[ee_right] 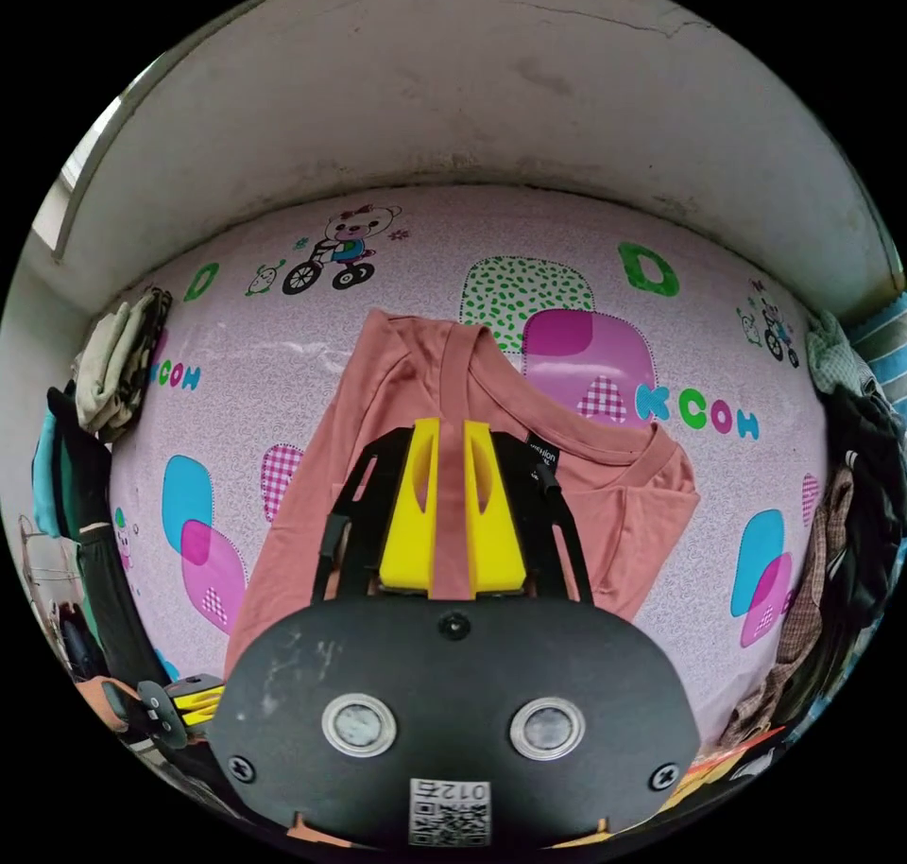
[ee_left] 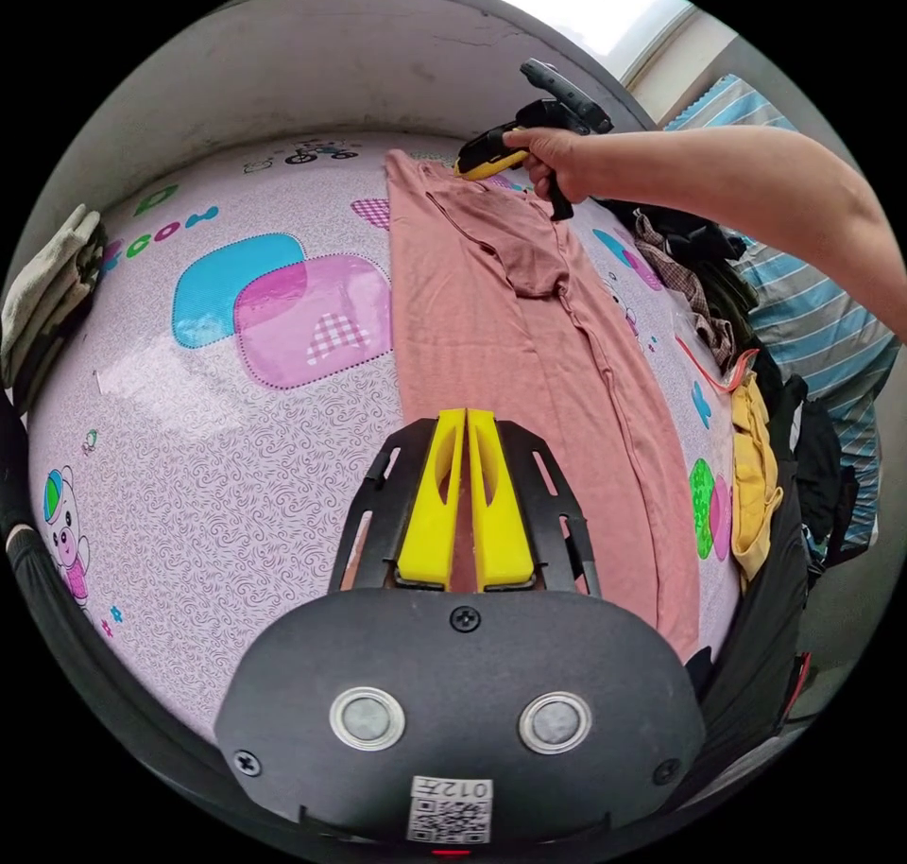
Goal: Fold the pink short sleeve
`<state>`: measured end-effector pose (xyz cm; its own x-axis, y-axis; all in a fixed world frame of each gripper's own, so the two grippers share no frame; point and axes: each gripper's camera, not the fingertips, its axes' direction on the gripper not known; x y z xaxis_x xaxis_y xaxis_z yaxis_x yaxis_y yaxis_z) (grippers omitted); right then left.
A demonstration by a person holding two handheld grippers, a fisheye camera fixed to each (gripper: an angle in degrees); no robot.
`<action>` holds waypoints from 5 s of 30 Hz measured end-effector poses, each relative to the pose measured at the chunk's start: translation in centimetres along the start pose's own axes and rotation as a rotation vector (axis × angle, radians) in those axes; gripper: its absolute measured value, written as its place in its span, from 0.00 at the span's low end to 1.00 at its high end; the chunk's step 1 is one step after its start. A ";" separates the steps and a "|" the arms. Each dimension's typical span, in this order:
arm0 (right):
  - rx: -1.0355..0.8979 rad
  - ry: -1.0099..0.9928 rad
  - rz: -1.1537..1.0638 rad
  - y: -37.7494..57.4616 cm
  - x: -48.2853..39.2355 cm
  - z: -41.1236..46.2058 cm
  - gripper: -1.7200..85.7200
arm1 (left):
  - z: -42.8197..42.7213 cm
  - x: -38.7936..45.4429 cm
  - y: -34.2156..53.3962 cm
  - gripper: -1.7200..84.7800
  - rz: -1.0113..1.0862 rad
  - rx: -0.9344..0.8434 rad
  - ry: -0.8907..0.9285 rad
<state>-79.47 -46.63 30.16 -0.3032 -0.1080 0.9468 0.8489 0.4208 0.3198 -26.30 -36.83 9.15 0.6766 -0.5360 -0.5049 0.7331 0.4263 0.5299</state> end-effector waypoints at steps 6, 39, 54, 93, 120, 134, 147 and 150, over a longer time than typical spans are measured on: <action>-0.023 0.046 -0.057 0.4 -1.0 -1.3 0.01 | -0.5 0.8 -0.4 0.03 0.008 0.005 -0.008; 0.072 -0.129 0.320 19.9 12.1 -20.7 0.01 | -8.1 10.2 -13.2 0.03 0.155 0.126 -0.021; 0.172 -0.051 0.211 10.9 12.8 -21.2 0.03 | 2.4 19.8 -34.2 0.03 0.263 -0.051 -0.327; 0.171 -0.114 -0.009 14.0 4.1 -20.7 0.04 | -7.0 22.4 -40.3 0.05 0.363 -0.061 -0.214; 0.070 -0.061 -0.436 30.4 -9.8 -15.5 0.05 | -9.1 24.0 -44.7 0.02 0.436 -0.204 -0.274; 0.122 -0.144 -0.363 33.2 -6.9 -15.8 0.03 | -6.5 22.7 -44.0 0.02 0.434 -0.246 -0.285; 0.175 -0.158 -0.349 36.7 -5.6 -17.1 0.03 | -10.9 20.4 -41.7 0.02 0.397 -0.141 -0.206; 0.127 -0.173 -0.341 37.1 -5.5 -15.9 0.03 | -8.8 18.8 -39.6 0.02 0.342 -0.179 -0.223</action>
<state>-39.43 -44.71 37.43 -0.6356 -0.1120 0.7639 0.6304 0.4959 0.5972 -42.02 -57.34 -27.34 0.8654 -0.4778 -0.1509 0.4830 0.7153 0.5051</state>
